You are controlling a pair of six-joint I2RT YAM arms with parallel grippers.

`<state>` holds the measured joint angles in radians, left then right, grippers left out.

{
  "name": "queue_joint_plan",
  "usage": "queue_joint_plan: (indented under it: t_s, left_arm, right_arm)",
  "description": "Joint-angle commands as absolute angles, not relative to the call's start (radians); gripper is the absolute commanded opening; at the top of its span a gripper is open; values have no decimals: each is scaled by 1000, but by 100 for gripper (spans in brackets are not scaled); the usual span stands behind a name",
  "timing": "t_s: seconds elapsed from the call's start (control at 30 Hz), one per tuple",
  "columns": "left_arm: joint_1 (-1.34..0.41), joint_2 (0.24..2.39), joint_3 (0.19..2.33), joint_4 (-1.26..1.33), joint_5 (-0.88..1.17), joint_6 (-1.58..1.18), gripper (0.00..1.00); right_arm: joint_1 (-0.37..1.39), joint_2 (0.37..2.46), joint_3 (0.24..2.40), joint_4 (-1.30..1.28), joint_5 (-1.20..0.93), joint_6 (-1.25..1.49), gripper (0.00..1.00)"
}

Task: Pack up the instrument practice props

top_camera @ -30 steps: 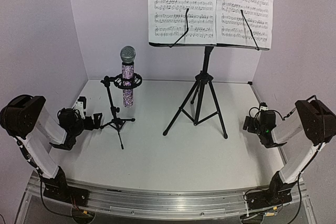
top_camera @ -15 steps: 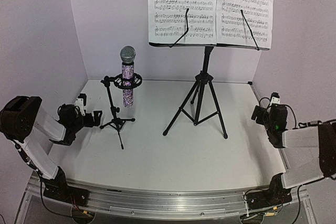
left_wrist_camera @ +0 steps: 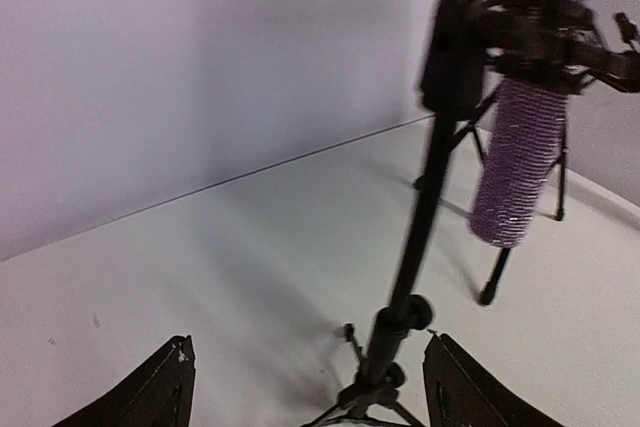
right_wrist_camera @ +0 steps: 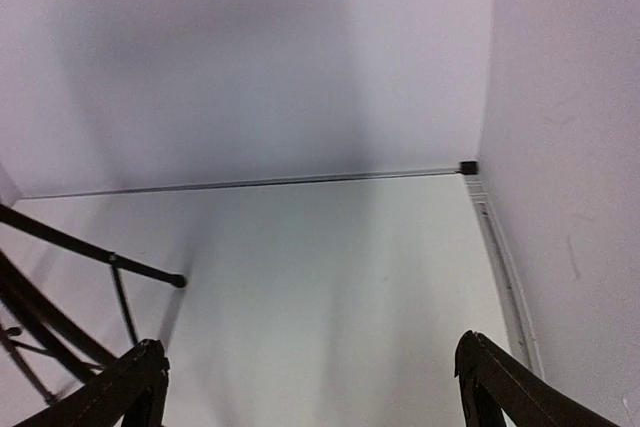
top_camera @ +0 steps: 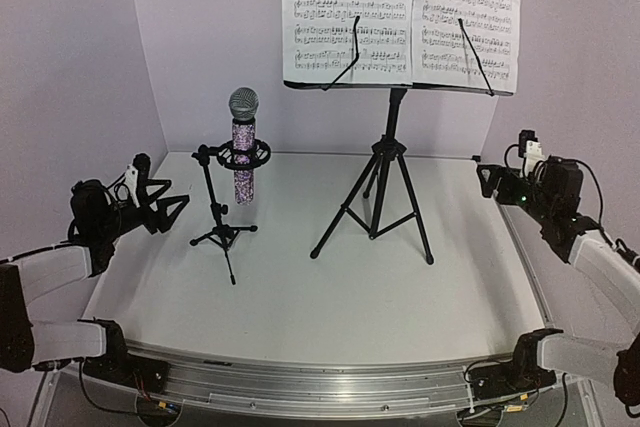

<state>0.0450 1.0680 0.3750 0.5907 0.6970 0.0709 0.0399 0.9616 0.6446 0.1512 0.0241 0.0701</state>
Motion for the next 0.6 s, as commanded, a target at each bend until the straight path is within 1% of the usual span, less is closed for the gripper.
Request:
queue_joint_plan:
  t_s: [0.0, 0.1, 0.17, 0.23, 0.33, 0.4, 0.47, 0.57]
  left_arm:
    - [45, 1080, 481, 428, 1110, 241, 77]
    - [45, 1172, 564, 349, 1193, 327, 75]
    - [45, 1239, 619, 265, 1245, 441, 72]
    - [43, 1293, 674, 166, 1283, 582, 69]
    - [40, 1393, 749, 61, 1318, 726, 69]
    - [30, 1443, 795, -42, 1351, 870, 69]
    - [-2, 1471, 809, -34, 1330, 890, 69]
    - [-46, 1513, 799, 133, 1287, 760, 69]
  right_arm:
    - [42, 948, 739, 28, -290, 124, 97]
    - [42, 976, 800, 5, -403, 177, 94]
    - [42, 995, 835, -19, -455, 203, 94]
    - [42, 1006, 859, -26, -488, 227, 93]
    - [43, 1006, 875, -27, -505, 245, 93]
    - [45, 999, 880, -27, -506, 253, 93]
    - [48, 991, 881, -27, -504, 256, 93]
    - [52, 978, 876, -26, -495, 258, 92]
